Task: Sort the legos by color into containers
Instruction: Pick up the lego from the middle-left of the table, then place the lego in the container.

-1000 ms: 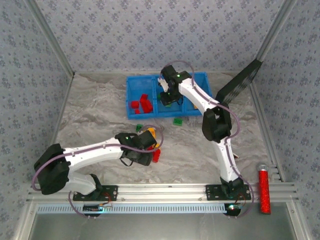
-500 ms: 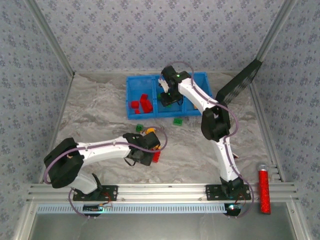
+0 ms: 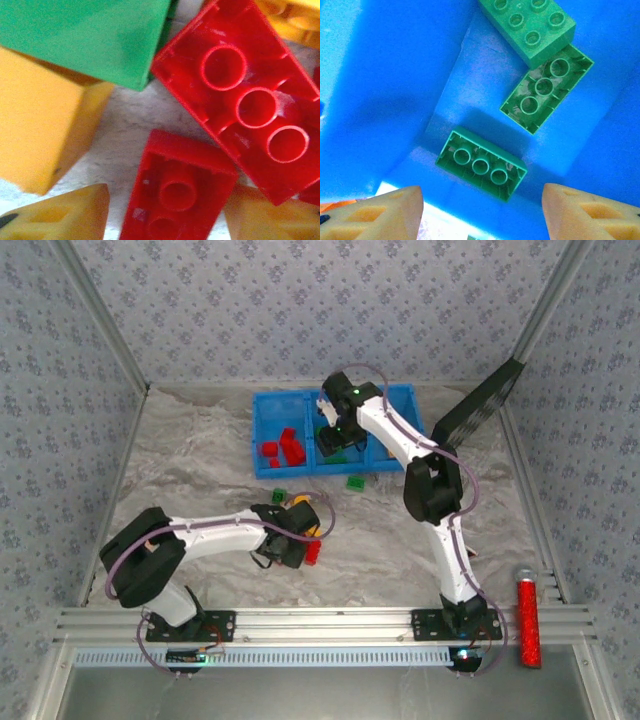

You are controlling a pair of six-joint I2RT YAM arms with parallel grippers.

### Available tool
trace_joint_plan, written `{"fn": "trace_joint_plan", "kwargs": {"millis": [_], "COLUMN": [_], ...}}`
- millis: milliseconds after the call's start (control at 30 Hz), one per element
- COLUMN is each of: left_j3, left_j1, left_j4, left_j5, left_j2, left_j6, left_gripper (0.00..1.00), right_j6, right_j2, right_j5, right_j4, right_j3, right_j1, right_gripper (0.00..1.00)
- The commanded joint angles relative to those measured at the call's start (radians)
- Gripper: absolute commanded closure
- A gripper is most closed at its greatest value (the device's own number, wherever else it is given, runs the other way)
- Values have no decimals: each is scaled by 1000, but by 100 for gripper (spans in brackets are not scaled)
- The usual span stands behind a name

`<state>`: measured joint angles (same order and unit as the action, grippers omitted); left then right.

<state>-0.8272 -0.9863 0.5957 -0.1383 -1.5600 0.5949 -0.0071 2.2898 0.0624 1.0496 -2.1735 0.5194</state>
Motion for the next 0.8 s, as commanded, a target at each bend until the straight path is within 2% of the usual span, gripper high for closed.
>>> {"fn": "trace_joint_plan", "kwargs": {"millis": [0,133,300,433,500,567,767], "left_j3": [22,47,69,-10,-88,-160,-347], "left_j1": [5,2,-13,-5,21,62,230], "left_j4": [-35,-39,-14,100,165,201,165], "left_j5": [57,89,117,67,30,6,12], "left_j2": [-25,-26,15,81,120,149,153], "left_j6": [-5,26,69,38,-2,-38,-174], "left_gripper": [48,59,72,74,74,74,74], "right_j6": [4,17,55,91,101,90,20], "right_j2": [-78,-138,-258,-342,-382,-414,-429], "right_j5": [-28,-32,-31,-44,-41,39,131], "right_j4": [42,37,-1,-45,-84,-121,-201], "right_j3": [5,41,179,311,390,467,597], "right_j1": [2,-4,-10,-39,-51,-59,-73], "right_gripper": [34,33,29,27,27,26,24]}}
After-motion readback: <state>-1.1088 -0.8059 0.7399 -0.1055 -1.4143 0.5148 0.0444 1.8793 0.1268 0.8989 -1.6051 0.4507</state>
